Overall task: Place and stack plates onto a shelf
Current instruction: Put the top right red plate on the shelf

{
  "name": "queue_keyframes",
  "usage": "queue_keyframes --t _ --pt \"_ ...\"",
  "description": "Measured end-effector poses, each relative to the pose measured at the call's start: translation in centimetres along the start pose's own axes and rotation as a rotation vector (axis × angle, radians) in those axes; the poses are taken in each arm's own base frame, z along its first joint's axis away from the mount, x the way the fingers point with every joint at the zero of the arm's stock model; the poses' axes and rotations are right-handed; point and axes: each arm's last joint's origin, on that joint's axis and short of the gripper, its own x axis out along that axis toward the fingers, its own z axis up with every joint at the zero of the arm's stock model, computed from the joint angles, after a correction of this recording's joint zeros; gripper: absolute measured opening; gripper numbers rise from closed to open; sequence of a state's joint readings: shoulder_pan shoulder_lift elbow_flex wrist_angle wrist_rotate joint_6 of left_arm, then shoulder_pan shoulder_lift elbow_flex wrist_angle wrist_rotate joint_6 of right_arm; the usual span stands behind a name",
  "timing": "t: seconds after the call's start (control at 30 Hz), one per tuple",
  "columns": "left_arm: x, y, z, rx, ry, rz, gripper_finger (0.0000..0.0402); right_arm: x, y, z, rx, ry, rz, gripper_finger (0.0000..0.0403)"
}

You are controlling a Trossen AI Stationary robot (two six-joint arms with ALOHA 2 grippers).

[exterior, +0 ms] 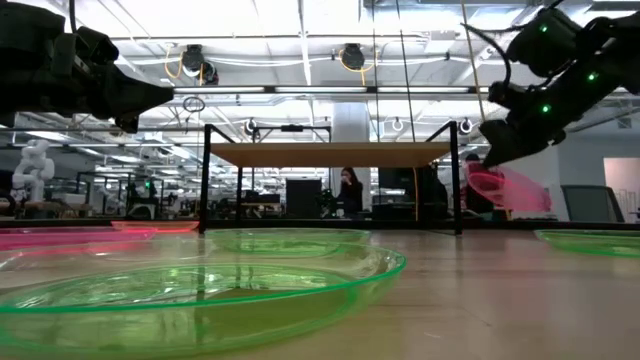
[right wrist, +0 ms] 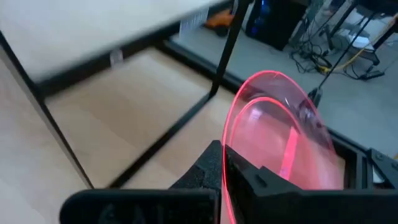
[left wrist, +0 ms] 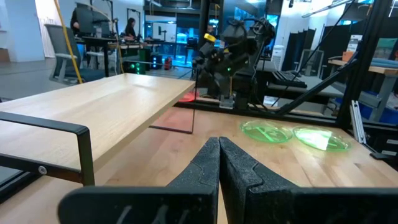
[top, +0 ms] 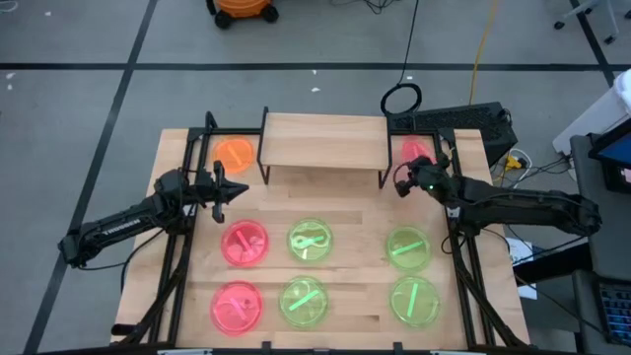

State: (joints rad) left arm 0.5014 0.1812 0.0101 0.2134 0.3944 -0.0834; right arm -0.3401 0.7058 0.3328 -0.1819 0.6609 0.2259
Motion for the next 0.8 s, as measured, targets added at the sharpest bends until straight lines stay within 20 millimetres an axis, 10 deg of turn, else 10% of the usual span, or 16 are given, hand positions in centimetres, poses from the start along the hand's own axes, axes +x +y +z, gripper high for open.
queue_keyframes --t 0.8 --pt "0.0 0.0 0.0 0.000 0.000 0.000 0.0004 -4.5 0.4 12.3 -0.098 -0.409 0.201 0.0000"
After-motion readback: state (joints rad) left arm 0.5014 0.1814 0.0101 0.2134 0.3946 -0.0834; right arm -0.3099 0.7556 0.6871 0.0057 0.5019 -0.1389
